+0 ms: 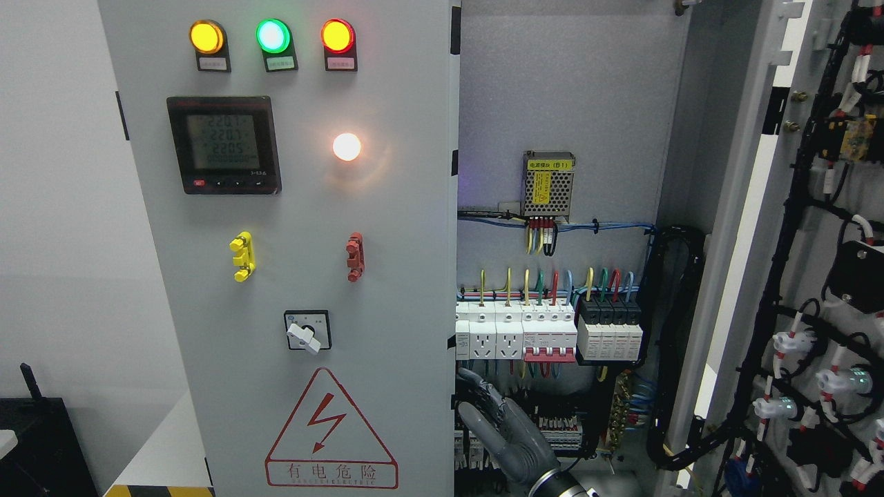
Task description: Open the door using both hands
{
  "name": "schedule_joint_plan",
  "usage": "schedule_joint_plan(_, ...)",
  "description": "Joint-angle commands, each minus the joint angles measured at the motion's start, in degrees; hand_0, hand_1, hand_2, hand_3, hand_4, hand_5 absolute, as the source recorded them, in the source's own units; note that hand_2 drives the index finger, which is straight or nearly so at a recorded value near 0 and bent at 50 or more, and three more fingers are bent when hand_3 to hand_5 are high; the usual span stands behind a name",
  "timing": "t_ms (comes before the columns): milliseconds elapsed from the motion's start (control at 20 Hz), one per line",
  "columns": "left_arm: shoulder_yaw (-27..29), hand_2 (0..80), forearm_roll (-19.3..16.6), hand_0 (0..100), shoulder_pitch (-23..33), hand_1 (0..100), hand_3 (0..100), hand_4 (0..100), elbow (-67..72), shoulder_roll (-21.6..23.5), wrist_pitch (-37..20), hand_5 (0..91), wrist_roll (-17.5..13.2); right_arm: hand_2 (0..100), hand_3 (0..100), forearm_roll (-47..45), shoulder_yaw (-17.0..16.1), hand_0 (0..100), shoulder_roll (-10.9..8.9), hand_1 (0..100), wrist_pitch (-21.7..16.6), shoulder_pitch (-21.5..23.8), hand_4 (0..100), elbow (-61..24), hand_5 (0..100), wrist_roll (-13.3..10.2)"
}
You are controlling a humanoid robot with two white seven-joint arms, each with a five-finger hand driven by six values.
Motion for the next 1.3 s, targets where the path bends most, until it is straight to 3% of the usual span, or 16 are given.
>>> schedule_joint_plan(0,0.0,0.0,-1.7,12,0.0,39,0,0,-0.7,-1.9,0.0,0.0,0.0,0,0,0.0,0.2,12,0.12,39,0.0,-0.6,0,0.2,0,0.3)
schedule_joint_plan(1101,0.0,0.0,-1.7,12,0.0,39,0,0,-0.7,-1.9,0.0,0.0,0.0,0,0,0.0,0.5,12,0.21,39,-0.1,-2.2,0,1.7,0,2.8)
schedule_joint_plan(1251,0.0,0.0,-1.7,12,0.0,39,0,0,-0.7,-1.9,0.0,0.0,0.0,0,0,-0.1,0.5,12,0.21,39,0.0,-2.2,0,1.6,0,4.6)
